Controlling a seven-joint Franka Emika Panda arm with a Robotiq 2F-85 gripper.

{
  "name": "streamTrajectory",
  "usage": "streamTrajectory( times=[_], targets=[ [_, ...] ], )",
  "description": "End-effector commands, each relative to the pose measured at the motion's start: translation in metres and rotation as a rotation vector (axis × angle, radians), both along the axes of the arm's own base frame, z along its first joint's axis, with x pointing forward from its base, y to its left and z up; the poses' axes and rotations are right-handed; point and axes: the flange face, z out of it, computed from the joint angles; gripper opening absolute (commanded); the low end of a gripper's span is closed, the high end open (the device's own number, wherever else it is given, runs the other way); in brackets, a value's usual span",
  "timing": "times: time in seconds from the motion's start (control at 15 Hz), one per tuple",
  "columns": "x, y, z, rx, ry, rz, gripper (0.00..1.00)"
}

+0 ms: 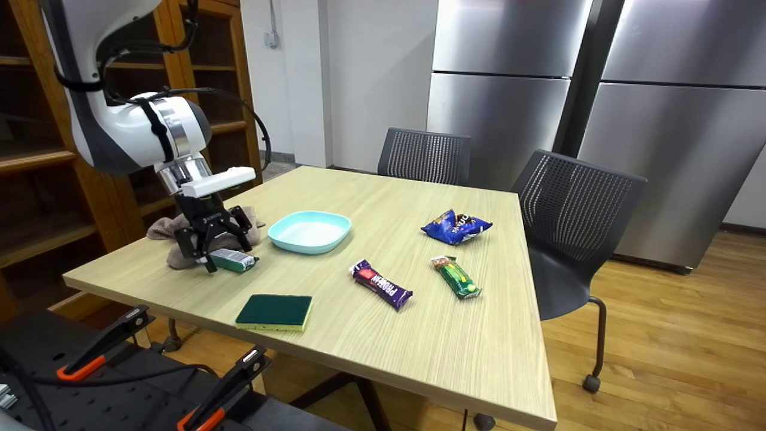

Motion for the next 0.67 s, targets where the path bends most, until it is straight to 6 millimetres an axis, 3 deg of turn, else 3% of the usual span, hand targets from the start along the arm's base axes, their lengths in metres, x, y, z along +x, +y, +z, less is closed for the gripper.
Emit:
streamTrajectory(
  times=[0.0, 0.6],
  targets=[
    [-0.0013, -0.0002, -0.0007, 0.004, 0.003, 0.0, 1.0],
    [-0.0032, -0.0011, -0.0018, 0.008, 0.006, 0.0, 1.0]
  ],
)
